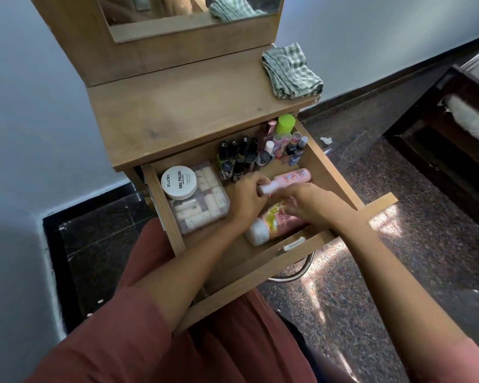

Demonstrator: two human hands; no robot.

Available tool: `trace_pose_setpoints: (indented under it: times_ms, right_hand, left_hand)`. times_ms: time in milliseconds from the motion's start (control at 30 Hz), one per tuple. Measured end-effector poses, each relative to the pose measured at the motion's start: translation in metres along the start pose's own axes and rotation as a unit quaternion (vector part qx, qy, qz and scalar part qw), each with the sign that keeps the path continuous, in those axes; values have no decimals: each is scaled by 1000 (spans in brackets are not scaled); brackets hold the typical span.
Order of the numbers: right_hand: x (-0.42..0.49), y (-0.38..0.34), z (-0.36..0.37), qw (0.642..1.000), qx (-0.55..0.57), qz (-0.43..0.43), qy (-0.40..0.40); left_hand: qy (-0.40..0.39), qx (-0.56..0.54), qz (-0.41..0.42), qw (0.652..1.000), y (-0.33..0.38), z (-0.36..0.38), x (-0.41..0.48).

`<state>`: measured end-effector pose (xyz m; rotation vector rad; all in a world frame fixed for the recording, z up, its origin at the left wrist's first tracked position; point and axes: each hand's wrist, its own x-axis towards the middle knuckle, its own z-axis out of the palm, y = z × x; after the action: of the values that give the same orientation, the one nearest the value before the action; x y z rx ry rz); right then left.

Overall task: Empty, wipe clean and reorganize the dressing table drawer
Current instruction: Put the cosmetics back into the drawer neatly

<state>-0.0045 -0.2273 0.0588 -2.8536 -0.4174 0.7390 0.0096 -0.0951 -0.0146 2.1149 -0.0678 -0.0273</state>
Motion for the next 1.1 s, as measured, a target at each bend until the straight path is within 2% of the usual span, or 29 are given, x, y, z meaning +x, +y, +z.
trace_pose_setpoints:
  times_ms: [300,600,733,833,967,1100]
  right_hand:
    - [-4,-2,7,999,22,40,0]
    - [-3,0,7,996,49,69,18]
    - [-5,2,8,990,68,94,83]
    - [-6,0,7,975,104,130,150]
    - [-8,-2,9,964,104,125,210]
    - [-12,0,12,954,116,120,249]
  left_hand:
    - [-36,10,29,999,1,-1,-2]
    - [-57,32,20,998,11,-10,-10]
    - [-69,76,-7,995,22,-24,-28]
    - [-118,121,-35,985,23,-34,-45]
    - [-178,122,-76,974,19,-38,-55]
    - [-155,91,-80,980,17,-40,-55]
